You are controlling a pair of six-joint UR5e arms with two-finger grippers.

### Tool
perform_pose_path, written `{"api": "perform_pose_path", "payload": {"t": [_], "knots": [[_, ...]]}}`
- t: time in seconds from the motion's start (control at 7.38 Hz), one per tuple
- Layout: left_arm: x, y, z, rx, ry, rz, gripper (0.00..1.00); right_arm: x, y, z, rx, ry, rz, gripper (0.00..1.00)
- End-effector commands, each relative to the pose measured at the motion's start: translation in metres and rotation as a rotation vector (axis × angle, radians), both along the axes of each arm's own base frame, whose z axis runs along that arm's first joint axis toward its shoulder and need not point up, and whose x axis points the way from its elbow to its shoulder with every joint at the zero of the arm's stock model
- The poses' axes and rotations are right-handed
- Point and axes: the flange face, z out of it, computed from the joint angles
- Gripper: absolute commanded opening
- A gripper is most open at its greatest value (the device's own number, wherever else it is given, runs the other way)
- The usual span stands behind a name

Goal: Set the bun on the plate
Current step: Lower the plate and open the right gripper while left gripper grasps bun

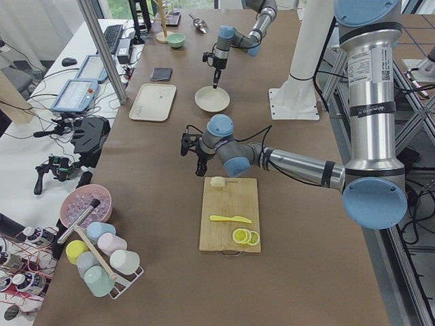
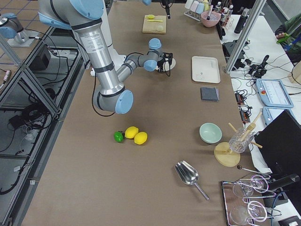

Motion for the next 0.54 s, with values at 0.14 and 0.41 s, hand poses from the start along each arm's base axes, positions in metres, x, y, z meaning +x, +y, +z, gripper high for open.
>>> {"api": "perform_pose_path", "payload": {"t": [0.14, 0.41], "knots": [[0.01, 0.005, 0.0, 0.008, -0.009, 0.011, 0.97, -0.002, -0.002, 0.002, -0.003, 0.008, 0.004, 1.0], [0.032, 0.017, 0.011, 0.023, -0.062, 0.012, 0.97, 0.029, -0.03, -0.006, -0.02, -0.017, 0.021, 1.0]]}}
